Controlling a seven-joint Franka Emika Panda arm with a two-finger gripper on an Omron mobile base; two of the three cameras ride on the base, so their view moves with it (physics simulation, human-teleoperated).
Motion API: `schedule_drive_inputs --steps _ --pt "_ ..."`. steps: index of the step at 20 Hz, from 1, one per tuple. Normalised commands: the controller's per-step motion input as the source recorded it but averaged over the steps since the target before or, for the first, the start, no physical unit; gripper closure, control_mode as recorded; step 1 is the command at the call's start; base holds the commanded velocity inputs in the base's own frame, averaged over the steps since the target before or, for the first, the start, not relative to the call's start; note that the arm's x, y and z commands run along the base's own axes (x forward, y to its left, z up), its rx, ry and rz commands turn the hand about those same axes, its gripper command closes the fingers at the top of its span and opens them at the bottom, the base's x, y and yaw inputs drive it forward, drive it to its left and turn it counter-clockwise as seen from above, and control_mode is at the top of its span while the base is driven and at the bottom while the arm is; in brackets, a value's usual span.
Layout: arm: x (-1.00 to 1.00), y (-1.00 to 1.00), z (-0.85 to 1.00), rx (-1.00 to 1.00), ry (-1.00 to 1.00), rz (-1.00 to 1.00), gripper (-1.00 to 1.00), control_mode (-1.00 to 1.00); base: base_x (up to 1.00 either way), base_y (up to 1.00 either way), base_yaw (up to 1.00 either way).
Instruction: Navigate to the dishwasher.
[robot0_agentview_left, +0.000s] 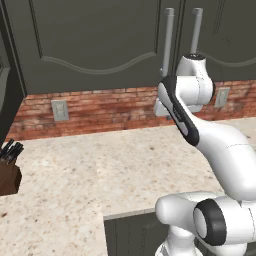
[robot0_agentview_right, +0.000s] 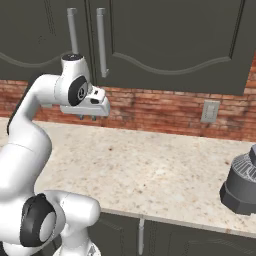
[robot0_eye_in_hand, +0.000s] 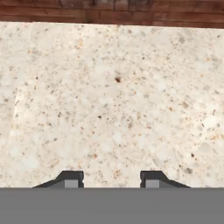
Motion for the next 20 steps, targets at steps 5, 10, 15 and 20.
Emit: schedule_drive_inputs --steps 5,10,15,20 --pt "-0.68 0.0 0.05 -0.01 -0.25 0.0 -1.0 -1.0 0.0 0.0 0.0" --pt "-1.0 0.0 0.01 0.0 -0.29 0.0 -1.0 -1.0 0.0 0.0 0.0" --pt "-1.0 0.01 0.0 0.0 -0.2 0.0 -1.0 -1.0 0.0 0.0 0.0" --pt "-0.81 -0.02 0.0 0.06 -0.12 0.0 -1.0 -1.0 0.0 0.0 0.0"
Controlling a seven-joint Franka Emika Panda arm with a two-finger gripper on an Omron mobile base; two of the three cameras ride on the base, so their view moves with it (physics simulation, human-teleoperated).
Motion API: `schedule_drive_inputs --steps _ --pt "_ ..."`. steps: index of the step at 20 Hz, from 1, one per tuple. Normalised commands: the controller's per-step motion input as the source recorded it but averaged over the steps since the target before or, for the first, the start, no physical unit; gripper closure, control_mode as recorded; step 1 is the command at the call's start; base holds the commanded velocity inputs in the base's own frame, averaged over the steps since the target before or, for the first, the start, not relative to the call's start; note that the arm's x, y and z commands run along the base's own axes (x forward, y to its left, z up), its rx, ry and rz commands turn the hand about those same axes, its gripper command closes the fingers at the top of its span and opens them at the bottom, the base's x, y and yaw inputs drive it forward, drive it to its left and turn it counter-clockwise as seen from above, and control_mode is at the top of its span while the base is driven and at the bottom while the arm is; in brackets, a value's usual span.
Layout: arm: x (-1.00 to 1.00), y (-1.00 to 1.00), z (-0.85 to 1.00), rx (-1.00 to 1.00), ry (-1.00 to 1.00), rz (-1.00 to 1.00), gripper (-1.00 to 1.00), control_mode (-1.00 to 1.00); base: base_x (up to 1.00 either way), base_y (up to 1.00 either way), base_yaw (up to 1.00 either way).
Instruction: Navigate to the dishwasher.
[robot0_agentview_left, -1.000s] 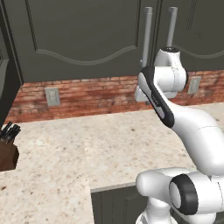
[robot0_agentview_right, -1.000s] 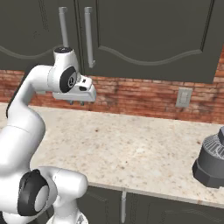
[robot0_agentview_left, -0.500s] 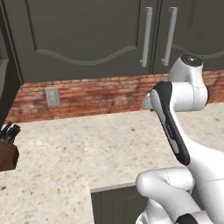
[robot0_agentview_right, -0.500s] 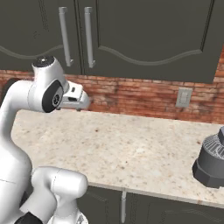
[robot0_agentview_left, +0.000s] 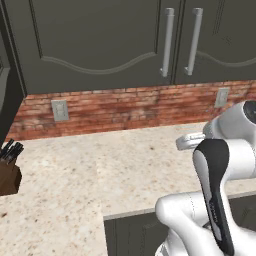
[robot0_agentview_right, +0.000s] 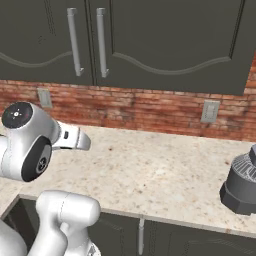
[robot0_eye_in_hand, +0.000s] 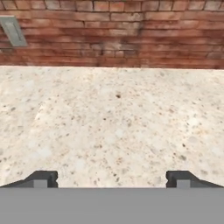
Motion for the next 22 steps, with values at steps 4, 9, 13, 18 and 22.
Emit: schedule_drive_inputs --steps 4,9,13,18,22 --pt "0.0 0.0 0.0 0.0 0.0 0.0 -1.0 1.0 -0.71 -0.62 -0.21" --pt "0.0 0.0 0.0 0.0 0.0 0.0 -1.0 1.0 -0.37 -0.9 -0.6" --pt "0.0 0.0 0.0 0.0 0.0 0.0 -1.0 1.0 0.0 -0.38 -0.88" --pt "0.0 0.0 0.0 0.0 0.0 0.0 -1.0 1.0 0.0 -0.1 -0.98" --pt "0.0 0.0 0.0 0.0 0.0 0.0 -1.0 1.0 0.0 -0.01 -1.0"
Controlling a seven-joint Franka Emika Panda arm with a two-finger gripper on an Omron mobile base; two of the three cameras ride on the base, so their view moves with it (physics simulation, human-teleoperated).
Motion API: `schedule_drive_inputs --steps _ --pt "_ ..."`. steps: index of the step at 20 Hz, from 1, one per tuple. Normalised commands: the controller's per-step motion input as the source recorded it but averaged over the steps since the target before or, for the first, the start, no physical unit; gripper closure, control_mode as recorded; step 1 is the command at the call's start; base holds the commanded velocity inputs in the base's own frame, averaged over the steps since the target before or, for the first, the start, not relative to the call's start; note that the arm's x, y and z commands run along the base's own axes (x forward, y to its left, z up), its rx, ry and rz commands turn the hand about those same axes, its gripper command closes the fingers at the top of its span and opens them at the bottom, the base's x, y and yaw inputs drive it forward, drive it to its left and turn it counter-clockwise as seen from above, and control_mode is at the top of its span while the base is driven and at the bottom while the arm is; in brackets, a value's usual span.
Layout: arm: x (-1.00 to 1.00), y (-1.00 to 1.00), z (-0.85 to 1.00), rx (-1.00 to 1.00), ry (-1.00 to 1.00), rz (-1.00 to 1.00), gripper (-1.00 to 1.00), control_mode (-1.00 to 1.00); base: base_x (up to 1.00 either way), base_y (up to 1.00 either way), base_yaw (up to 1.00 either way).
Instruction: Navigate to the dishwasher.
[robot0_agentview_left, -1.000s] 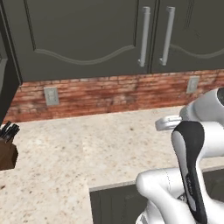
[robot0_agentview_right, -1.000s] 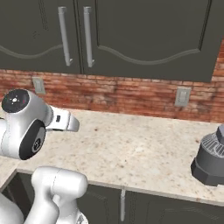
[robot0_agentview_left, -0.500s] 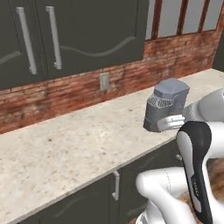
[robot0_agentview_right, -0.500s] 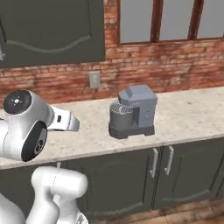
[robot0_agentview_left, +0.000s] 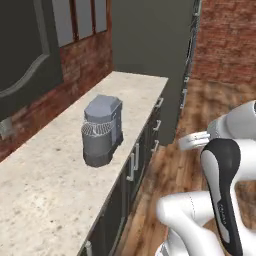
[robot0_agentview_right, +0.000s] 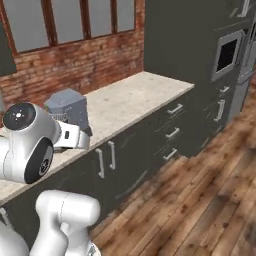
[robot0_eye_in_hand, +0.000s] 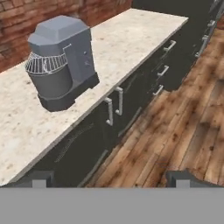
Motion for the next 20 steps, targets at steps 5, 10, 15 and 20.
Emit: schedule_drive_inputs --steps 5,10,15,20 --pt "0.0 0.0 0.0 0.0 0.0 0.0 -1.0 1.0 0.0 -0.01 -1.0" --pt "0.0 0.0 0.0 0.0 0.0 0.0 -1.0 1.0 0.05 -0.03 -0.95" --pt "0.0 0.0 0.0 0.0 0.0 0.0 -1.0 1.0 0.08 -0.01 -0.91" --pt "0.0 0.0 0.0 0.0 0.0 0.0 -1.0 1.0 0.0 -0.27 -0.91"
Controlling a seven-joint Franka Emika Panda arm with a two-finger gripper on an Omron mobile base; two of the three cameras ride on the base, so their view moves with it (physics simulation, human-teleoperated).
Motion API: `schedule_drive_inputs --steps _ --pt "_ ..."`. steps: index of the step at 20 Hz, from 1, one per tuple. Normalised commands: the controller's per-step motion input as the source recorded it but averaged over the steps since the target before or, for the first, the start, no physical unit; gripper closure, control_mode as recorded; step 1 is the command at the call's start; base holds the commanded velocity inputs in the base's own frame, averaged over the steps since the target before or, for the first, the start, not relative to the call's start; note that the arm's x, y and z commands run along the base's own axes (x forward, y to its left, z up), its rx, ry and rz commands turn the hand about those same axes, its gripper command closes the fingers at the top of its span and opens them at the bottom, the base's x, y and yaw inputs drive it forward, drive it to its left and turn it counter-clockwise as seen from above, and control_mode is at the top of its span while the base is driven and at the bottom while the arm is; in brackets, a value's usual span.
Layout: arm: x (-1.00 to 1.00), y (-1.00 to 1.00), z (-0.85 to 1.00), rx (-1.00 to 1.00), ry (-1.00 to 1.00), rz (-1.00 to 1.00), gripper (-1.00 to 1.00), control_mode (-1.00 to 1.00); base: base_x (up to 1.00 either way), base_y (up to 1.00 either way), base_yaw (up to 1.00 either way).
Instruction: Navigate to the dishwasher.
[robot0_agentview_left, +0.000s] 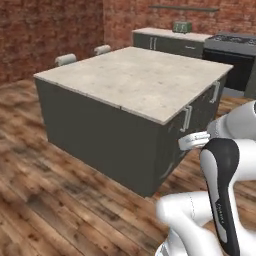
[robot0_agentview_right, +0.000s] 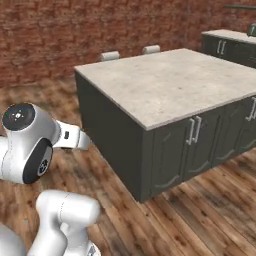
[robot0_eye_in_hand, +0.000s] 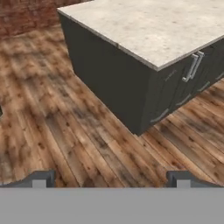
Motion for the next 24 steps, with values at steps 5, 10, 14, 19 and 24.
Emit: schedule_drive_inputs --steps 5,10,14,19,24 --pt "0.0 0.0 0.0 0.0 0.0 0.0 -1.0 1.0 0.14 -0.29 -0.83" --pt "0.0 0.0 0.0 0.0 0.0 0.0 -1.0 1.0 0.97 -0.2 -0.45" --pt "0.0 0.0 0.0 0.0 0.0 0.0 -1.0 1.0 1.0 -0.29 -0.32" --pt "0.0 0.0 0.0 0.0 0.0 0.0 -1.0 1.0 1.0 -0.16 -0.2" --pt "0.0 0.0 0.0 0.0 0.0 0.0 -1.0 1.0 1.0 -0.02 -0.08"
